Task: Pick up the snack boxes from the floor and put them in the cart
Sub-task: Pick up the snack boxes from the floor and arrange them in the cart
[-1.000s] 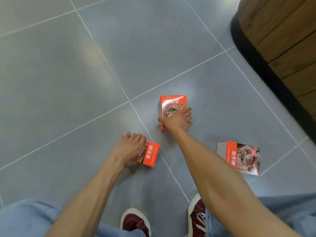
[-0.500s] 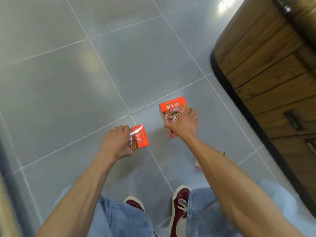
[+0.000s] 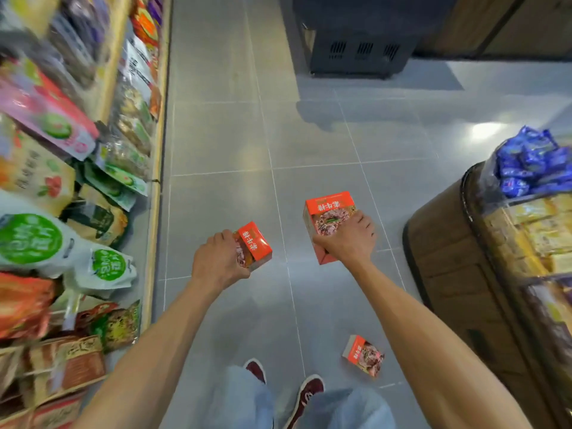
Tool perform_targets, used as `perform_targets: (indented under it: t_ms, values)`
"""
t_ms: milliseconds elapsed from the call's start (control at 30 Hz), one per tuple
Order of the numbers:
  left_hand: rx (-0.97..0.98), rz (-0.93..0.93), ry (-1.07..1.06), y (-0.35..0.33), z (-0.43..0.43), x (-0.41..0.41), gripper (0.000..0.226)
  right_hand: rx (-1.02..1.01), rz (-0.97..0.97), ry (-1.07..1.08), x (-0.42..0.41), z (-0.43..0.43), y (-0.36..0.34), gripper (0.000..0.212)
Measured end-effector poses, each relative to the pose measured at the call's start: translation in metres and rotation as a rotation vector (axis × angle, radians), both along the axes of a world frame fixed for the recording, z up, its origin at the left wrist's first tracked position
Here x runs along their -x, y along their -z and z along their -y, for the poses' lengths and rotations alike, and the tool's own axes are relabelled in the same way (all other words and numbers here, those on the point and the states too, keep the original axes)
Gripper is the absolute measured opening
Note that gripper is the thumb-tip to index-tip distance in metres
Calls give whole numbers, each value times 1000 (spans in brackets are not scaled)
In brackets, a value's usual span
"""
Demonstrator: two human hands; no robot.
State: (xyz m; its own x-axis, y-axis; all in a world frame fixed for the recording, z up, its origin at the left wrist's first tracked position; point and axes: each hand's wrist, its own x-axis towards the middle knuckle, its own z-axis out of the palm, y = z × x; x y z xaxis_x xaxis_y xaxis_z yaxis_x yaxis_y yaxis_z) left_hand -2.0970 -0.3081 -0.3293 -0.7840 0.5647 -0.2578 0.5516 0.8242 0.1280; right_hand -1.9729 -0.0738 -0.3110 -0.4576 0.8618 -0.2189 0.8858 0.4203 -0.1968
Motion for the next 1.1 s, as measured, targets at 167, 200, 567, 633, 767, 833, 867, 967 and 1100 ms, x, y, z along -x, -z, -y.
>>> perform_targets:
  t_ms: [167,200,567,633,767,833,867,967,1100]
  values:
    - [-96,13,-307,-107,64,8,92,3,-32,-146,37,36,-101,115]
    - [-124,50,-396,-121,79,9,91,-3,-41,-184,45,45,-117,113]
    - [-179,-30,-797,-221,213,-22,74,-16,-119,-682,121,152,-207,113]
    - [-219,-66,-900,-227,230,-39,86,-4,-99,-795,131,171,-211,112]
    - [-206,-95,-1109,-225,264,-92,98,25,-65,-1018,141,215,-206,112]
    - [-210,-95,-1243,-223,278,-125,94,33,-65,-1129,139,238,-203,118]
    - [-192,-86,-1308,-220,284,-143,98,28,-67,-1191,137,248,-202,120]
    - [-103,-59,-1472,-212,302,-204,108,13,-63,-1381,127,284,-199,122]
    - [-73,-33,-1660,-213,321,-290,109,49,-22,-1597,101,339,-199,129]
